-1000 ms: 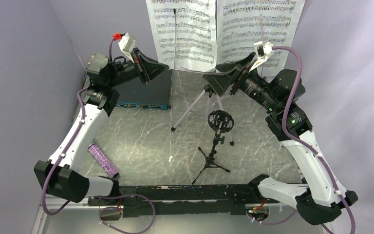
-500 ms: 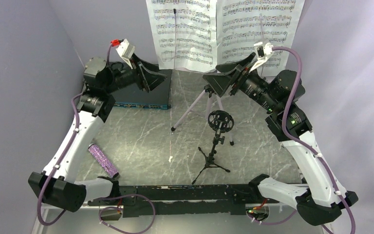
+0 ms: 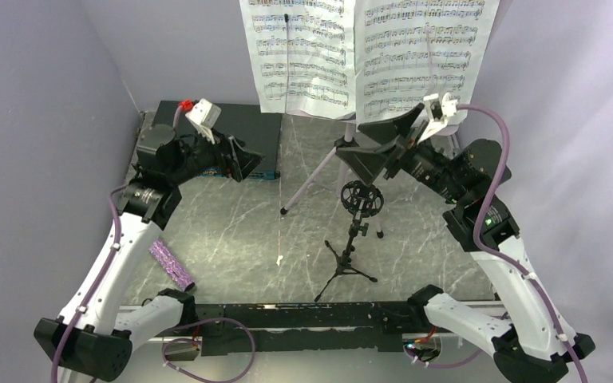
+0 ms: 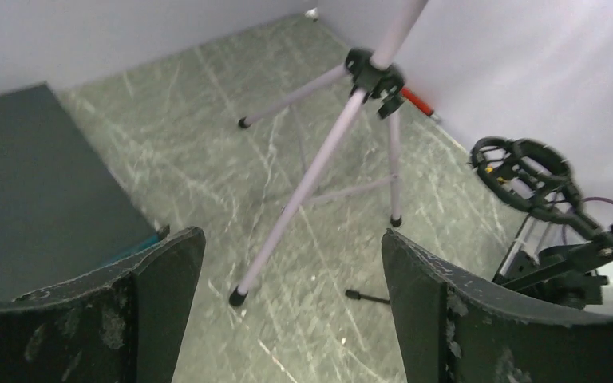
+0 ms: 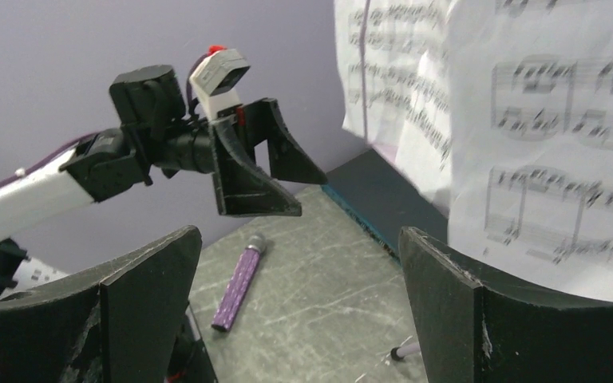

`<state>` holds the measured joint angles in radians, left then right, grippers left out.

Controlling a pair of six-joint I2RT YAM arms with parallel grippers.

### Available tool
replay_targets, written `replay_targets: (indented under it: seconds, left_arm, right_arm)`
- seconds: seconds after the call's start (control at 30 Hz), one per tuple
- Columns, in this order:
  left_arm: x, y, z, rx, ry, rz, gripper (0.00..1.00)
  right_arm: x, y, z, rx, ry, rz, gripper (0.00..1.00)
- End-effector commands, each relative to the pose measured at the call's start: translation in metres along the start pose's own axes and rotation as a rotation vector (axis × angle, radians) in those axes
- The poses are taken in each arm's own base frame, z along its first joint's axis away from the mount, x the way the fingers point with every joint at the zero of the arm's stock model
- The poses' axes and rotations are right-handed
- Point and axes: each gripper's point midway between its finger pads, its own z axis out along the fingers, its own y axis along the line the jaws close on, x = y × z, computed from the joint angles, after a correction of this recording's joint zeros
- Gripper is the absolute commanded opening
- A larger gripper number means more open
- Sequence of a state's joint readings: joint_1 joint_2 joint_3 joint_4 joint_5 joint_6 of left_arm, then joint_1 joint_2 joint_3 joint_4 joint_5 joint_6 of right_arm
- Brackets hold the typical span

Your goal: Set up the instrument practice props

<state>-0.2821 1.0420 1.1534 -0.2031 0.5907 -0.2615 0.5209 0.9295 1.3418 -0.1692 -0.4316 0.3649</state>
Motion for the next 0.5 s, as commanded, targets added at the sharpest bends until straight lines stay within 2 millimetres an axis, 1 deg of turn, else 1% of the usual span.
replay_targets:
  seconds: [0.0,0.13,0.27,0.37,0.47]
  left_arm:
    - [0.036,0.024,-0.012,-0.143,0.048,-0.039,0.87]
    - [0.072,0.046,-0.023,-0.277,0.093,-0.12,0.88]
    - [0.114,0.079,-0.041,-0.501,0.15,-0.247,0.89]
    - [0.145,0.105,-0.06,-0.714,0.181,-0.361,0.9]
    - [0.171,0.127,-0.082,-0.928,0.195,-0.468,0.94]
  right_arm:
    - [0.014,0.021,-0.014,-0.12,0.005,-0.036,1.0]
    - [0.043,0.02,-0.024,-0.133,0.069,-0.02,1.0]
    - [0.068,0.012,-0.031,-0.094,0.115,0.029,1.0]
    - [0.076,0.011,-0.035,-0.087,0.117,0.056,1.0]
    - [0.077,0.009,-0.038,-0.074,0.105,0.063,1.0]
